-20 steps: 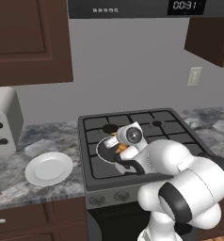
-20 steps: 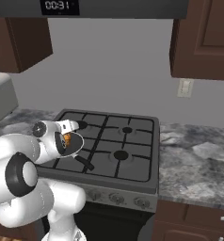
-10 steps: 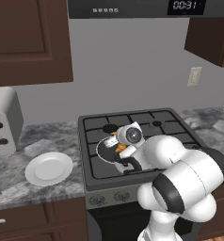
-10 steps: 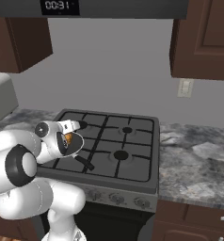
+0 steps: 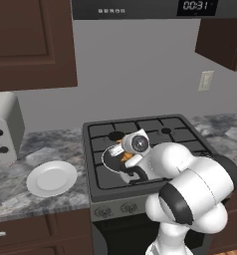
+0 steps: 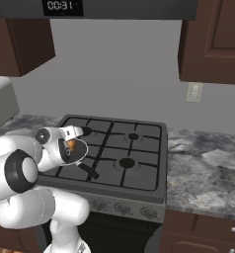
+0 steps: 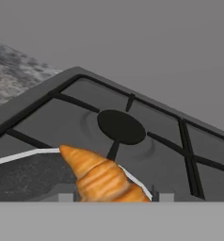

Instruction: Pick the croissant and place it on the pan. Then turn on the stove to warm the croissant.

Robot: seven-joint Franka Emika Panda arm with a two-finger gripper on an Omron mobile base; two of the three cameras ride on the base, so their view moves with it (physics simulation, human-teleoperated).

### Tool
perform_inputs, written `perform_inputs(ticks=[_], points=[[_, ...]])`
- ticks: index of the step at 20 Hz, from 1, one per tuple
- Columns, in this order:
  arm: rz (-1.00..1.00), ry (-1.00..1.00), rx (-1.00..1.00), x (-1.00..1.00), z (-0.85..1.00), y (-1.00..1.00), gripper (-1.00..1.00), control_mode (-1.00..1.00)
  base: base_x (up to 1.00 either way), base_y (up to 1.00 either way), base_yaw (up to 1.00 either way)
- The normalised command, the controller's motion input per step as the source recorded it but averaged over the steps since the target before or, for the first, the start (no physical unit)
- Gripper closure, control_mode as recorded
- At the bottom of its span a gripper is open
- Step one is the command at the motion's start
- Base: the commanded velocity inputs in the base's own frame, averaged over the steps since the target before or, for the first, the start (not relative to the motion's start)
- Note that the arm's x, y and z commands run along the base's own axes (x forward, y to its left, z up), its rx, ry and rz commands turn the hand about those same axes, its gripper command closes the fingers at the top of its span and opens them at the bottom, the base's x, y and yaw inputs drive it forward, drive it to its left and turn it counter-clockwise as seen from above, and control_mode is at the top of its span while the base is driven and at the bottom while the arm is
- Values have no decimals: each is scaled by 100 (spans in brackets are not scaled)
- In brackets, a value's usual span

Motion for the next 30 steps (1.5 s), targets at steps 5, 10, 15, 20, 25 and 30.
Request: perform_inputs(ticks=[5,10,15,20,25,30], points=[[0,-2,0,0,0,14,-100,-100,0,0,0],[0,-1,0,0,0,0,-100,-100,0,0,0],[0,-1,0,0,0,0,-100,-100,0,0,0],[1,-27,-13,-36,49,38,-100,-100,0,0,0],[10,-52,-32,-37,68,67,-100,-100,0,0,0],[8,-41,-22,-59,38,57,-100,-100,0,0,0]])
